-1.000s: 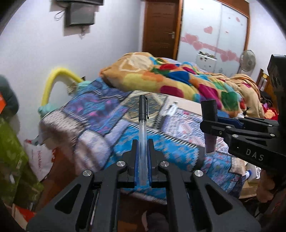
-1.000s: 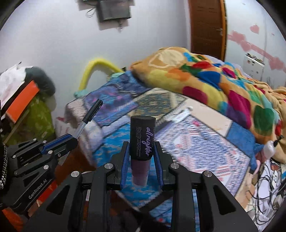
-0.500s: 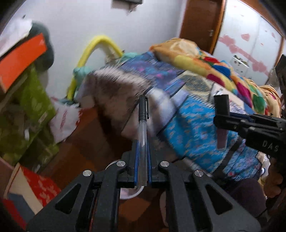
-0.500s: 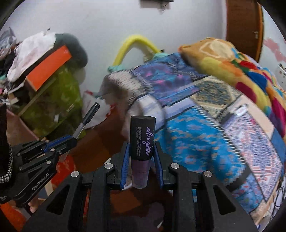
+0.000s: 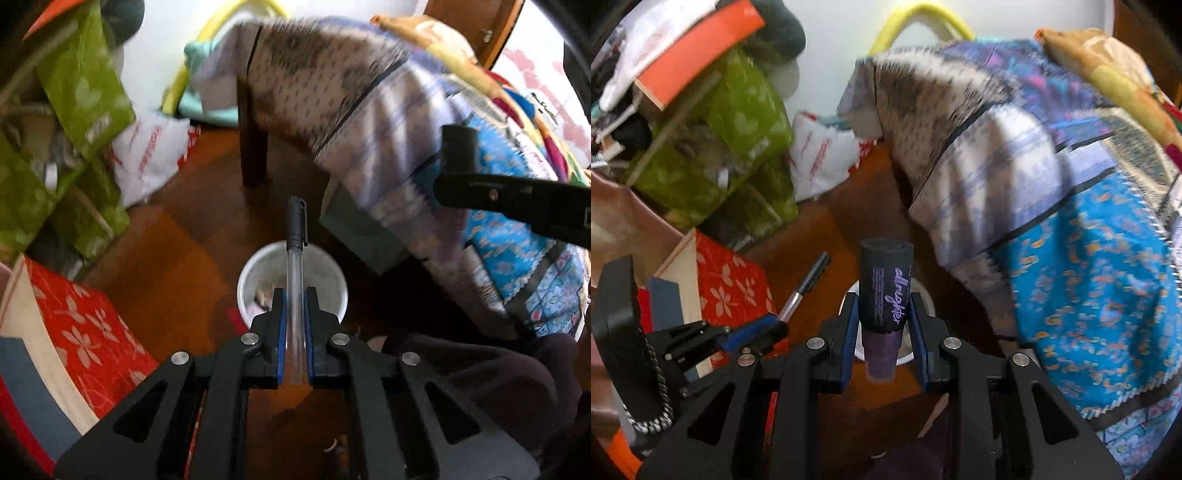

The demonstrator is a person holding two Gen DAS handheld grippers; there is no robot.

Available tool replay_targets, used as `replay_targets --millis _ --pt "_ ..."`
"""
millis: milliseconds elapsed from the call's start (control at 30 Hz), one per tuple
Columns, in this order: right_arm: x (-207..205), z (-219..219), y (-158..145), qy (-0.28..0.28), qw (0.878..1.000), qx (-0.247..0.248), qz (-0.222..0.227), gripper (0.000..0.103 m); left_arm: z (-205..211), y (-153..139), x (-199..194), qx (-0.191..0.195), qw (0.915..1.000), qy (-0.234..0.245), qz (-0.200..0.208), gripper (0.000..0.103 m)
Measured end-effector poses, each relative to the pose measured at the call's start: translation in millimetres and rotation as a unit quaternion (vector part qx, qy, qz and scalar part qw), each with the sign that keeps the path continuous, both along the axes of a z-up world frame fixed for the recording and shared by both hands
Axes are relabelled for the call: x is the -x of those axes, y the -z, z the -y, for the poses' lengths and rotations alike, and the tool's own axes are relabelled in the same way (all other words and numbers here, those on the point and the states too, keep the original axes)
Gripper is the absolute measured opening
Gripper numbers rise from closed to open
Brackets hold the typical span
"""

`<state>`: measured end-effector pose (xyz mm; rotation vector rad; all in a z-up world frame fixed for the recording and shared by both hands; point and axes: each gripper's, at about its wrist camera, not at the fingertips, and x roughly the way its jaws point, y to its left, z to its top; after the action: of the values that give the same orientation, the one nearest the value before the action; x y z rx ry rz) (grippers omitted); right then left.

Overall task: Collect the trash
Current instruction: 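Open the right tool over the bucket while the left tool releases the pen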

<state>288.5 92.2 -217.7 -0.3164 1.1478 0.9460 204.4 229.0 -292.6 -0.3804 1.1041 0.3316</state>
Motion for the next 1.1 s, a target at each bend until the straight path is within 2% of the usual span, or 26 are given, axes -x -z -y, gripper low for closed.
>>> replay_targets --millis 133,267,400,433,667,867,967,1100 --pt "-5 -18 26 -0.006 0.999 0.023 -0.031 0.024 -11 26 -3 0.016 0.9996 -0.01 -0.023 0.008" --pt "-11 -30 41 -0.01 0.998 0.034 -0.05 0.025 -18 36 -7 0.024 0.9992 -0.016 -0.027 0.008" --pt "-16 -32 46 -0.009 0.997 0.038 -0.071 0.05 -21 36 -14 0.028 0.9991 -0.02 -0.024 0.008" --pt "-17 -32 45 -0.008 0.997 0.036 -0.071 0.052 -22 36 -17 0.029 0.9992 -0.019 -0.022 0.008" --pt "-21 -19 30 -0.004 0.999 0.033 -0.035 0.052 -23 35 -37 0.019 0.9995 -0.023 -0.009 0.008" --pt "-18 -6 15 -0.01 0.999 0.034 0.003 0.052 -23 42 -47 0.027 0.9982 -0.031 -0.043 0.011" --pt "-17 3 7 -0.012 0.999 0.029 0.013 0.052 -18 28 -43 0.025 0.9987 -0.026 -0.036 0.011" --pt "-16 18 -6 -0.009 0.999 0.017 0.027 0.052 -6 -1 -38 0.001 0.9997 -0.014 -0.019 0.014"
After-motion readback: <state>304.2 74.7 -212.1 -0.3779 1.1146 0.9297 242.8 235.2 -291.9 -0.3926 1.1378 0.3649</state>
